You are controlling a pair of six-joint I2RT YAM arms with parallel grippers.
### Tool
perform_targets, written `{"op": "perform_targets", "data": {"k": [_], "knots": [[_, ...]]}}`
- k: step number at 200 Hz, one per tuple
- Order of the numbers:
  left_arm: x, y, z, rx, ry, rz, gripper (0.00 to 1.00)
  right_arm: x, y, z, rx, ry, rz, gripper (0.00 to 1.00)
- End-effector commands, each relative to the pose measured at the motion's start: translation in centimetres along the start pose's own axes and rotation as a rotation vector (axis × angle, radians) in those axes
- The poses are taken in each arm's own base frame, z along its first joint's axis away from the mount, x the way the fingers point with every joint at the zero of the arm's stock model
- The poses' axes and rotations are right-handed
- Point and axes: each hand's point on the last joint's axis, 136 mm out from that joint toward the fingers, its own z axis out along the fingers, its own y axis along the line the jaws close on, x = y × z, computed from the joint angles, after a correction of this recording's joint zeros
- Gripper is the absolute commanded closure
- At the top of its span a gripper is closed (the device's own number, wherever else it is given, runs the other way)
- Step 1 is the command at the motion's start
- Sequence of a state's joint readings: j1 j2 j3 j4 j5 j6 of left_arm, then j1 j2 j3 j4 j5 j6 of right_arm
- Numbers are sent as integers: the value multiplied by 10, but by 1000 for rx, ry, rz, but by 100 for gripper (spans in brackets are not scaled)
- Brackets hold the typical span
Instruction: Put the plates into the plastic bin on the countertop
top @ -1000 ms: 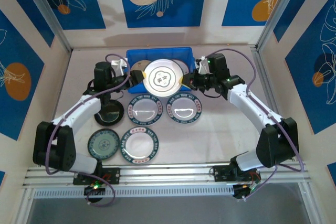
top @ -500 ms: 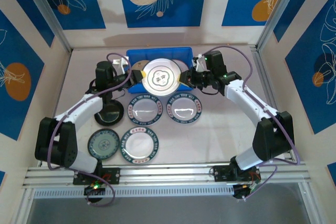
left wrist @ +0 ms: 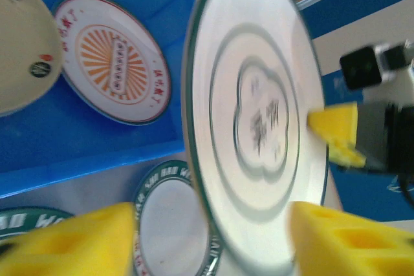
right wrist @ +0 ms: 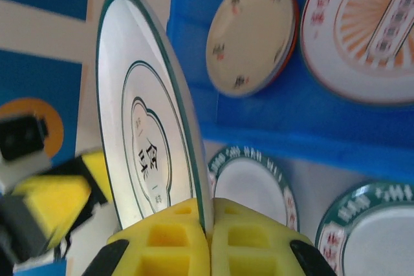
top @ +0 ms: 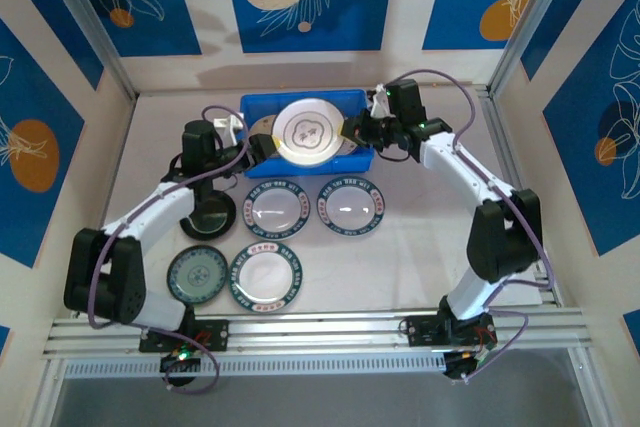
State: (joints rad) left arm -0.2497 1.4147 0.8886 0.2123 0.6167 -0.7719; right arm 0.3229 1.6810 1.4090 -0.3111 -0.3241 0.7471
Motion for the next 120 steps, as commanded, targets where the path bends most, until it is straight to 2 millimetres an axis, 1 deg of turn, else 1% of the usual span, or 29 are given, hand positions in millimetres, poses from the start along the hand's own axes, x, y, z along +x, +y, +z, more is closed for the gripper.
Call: {"op": "perform_targets", "data": {"k": [1,27,46,56,70,84,97,120], "knots": [[-6,0,-18,-107,-32,118,0,-38,11,4,11,-69,-53,100],[-13,-3,-27,-147,-44,169,0,-66,7,20,57,-86,-64,100],[-13,-2,-30,-157,-41,184,0,-82,-3,34,116,-89,-73,100],[-13,0,-30,-161,-40,183,0,-92,-8,37,152,-98,-85,100],[-12,2,-29,-162,-37,178,0,-102,-16,41,198,-97,-100,100],[-12,3,-28,-154,-40,176,0,-104,-15,45,171,-84,-97,100],[-13,4,-26,-152,-45,173,0,-104,-7,44,113,-82,-89,100],[-20,7,-18,-142,-53,166,0,-94,7,39,28,-57,-97,100]]}}
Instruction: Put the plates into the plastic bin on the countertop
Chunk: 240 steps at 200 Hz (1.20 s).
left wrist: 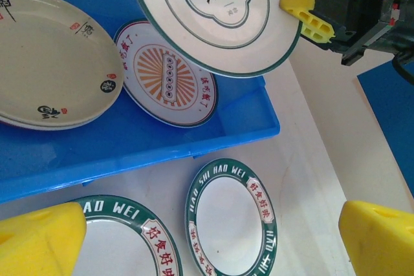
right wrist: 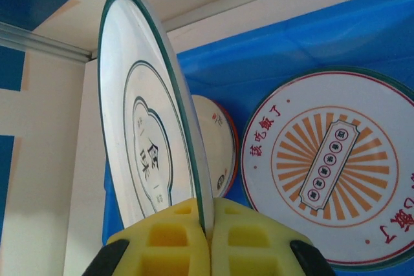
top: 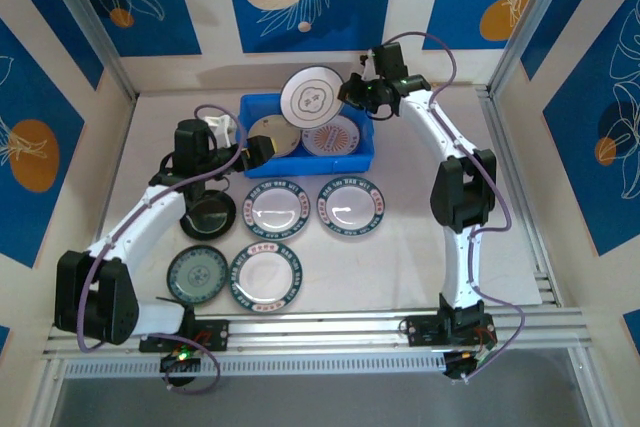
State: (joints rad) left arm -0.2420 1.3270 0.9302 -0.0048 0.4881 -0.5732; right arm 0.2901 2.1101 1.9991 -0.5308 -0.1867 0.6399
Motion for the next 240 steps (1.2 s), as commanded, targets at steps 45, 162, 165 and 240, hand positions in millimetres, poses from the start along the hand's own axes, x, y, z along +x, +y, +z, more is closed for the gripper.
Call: {"op": "perform_targets", "data": {"k": [45,162,165,240], "knots": [[-39,-4,34,98,-58,-34,14,31,43,-40,-214,62,-29,100],[-67,-4,80,190,-47,-138,100,52,48,-60,-276,91,-28,100],[-67,-4,81,191,-46,-137,100,51,48,-60,-274,92,-25,100],[-65,-8,119,97,10,-86,100,7,-13,-95,0,-90,56,29]]}}
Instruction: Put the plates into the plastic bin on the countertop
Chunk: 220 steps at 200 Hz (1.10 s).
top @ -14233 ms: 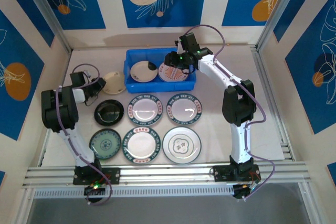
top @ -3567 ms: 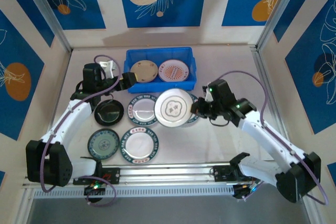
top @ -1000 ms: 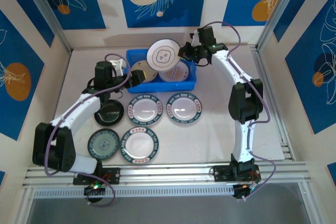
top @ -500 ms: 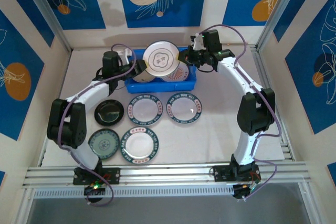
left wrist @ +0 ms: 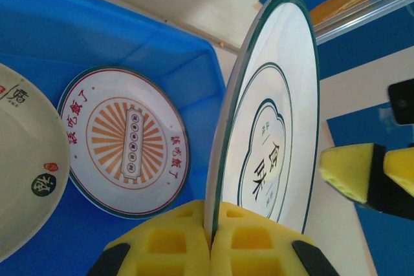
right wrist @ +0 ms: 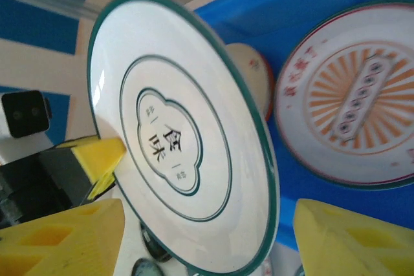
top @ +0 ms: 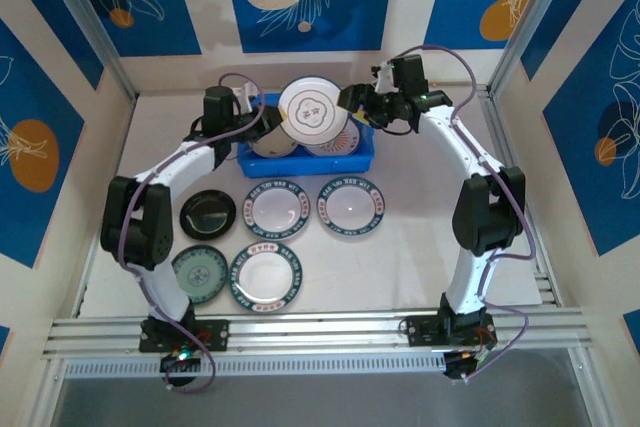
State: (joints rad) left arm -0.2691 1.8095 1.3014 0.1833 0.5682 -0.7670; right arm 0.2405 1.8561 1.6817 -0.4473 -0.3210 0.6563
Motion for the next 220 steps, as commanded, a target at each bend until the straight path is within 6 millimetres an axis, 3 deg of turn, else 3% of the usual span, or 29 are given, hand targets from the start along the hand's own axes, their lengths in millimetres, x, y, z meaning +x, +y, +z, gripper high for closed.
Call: {"op": "perform_targets", "data": {"k": [1,19,51,81,157,220], "knots": [[-7,-9,14,-24,-4,56,100,-25,-12,-42,98,-126,18,29],[-6,5,25,-82,9,42,100,-35,-20,-65,109,-199,38,29],[1,22,50,-144,45,34,100,-39,-29,-85,96,-239,67,30],[5,33,73,-127,54,-7,100,-33,-31,-90,41,-233,111,32],[13,50,107,-164,83,-36,100,-18,-41,-91,33,-215,137,33],[18,67,115,-236,104,-56,100,-17,-43,-94,38,-217,138,33]]}}
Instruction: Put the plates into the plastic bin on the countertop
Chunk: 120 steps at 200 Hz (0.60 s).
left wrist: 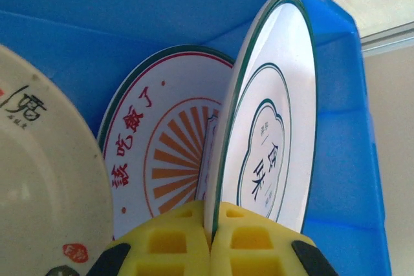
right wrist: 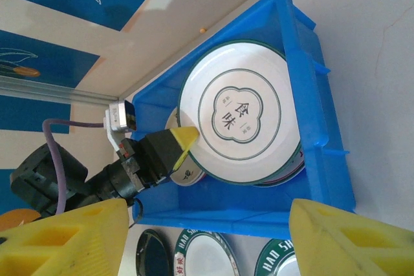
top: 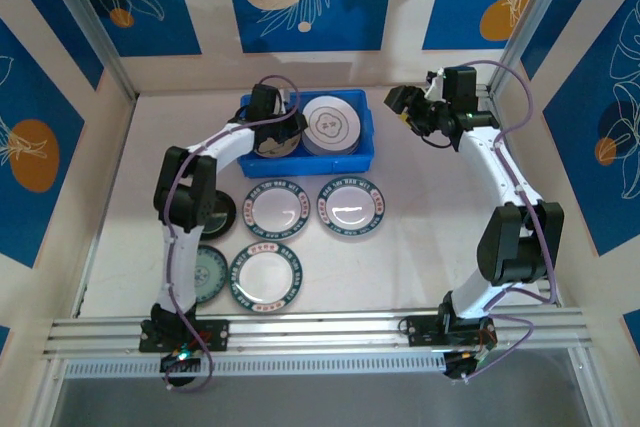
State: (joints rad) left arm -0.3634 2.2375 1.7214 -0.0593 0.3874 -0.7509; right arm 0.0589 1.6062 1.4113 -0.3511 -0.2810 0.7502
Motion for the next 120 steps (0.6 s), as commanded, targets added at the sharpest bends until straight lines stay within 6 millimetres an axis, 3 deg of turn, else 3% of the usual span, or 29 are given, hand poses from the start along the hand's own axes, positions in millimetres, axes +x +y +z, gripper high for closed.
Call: {"op": "perform_targets", "data": {"k": [1,49,93,120], "knots": [[-6,-9,3,-3,-9,6,100,1,7,-8,-28,-4,-8,33],[-3,-6,7,-34,22,17,100,2,7,-8,-29,-2,-5,33],[3,-4,14,-90,50,64,58,7,4,-5,-20,1,-6,33],[3,-8,13,-117,65,94,49,8,7,-6,-18,-1,-12,33]]}}
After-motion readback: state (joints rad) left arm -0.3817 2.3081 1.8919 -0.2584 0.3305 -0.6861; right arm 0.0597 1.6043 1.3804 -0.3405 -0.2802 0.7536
